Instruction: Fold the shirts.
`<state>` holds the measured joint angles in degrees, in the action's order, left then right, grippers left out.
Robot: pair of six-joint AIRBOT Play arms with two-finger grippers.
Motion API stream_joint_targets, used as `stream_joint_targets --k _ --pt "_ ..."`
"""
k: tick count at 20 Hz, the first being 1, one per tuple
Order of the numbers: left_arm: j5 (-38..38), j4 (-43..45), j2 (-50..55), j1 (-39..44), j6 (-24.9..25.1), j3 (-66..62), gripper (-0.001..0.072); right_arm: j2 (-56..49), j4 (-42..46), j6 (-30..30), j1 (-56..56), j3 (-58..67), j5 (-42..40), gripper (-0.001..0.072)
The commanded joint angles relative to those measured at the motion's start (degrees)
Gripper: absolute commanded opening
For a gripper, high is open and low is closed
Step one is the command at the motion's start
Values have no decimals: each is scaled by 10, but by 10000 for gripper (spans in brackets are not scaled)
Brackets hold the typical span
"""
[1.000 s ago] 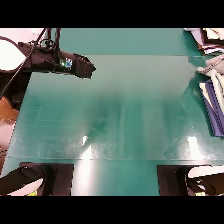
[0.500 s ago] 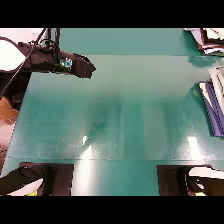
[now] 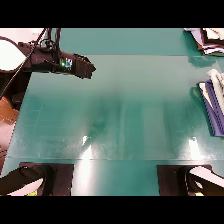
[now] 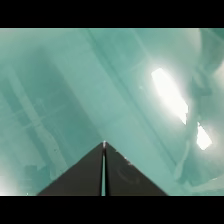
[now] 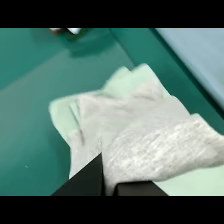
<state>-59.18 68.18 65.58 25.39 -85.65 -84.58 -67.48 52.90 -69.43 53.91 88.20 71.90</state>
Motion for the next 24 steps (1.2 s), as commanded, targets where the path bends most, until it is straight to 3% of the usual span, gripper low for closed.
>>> stream_joint_targets --k 1,2,3,4,5,12,17,24 --pt "-1 0 0 0 2 0 27 43 54 -1 42 -75 23 25" --pt "-1 0 0 0 2 0 27 45 68 -1 50 -92 34 179" --pt "-3 0 0 0 2 0 27 45 79 -1 57 -106 43 422" --pt "-7 0 0 0 2 0 27 45 93 -1 64 -118 55 586" --pt "-12 0 0 0 2 0 27 45 107 -1 71 -124 69 617" --pt "-13 0 0 0 2 0 27 46 91 -2 56 -99 101 615" --pt "-13 0 0 0 1 0 27 47 -46 -2 -115 -70 80 586" --pt "22 0 0 0 1 0 27 46 -51 -2 -374 -70 29 554"
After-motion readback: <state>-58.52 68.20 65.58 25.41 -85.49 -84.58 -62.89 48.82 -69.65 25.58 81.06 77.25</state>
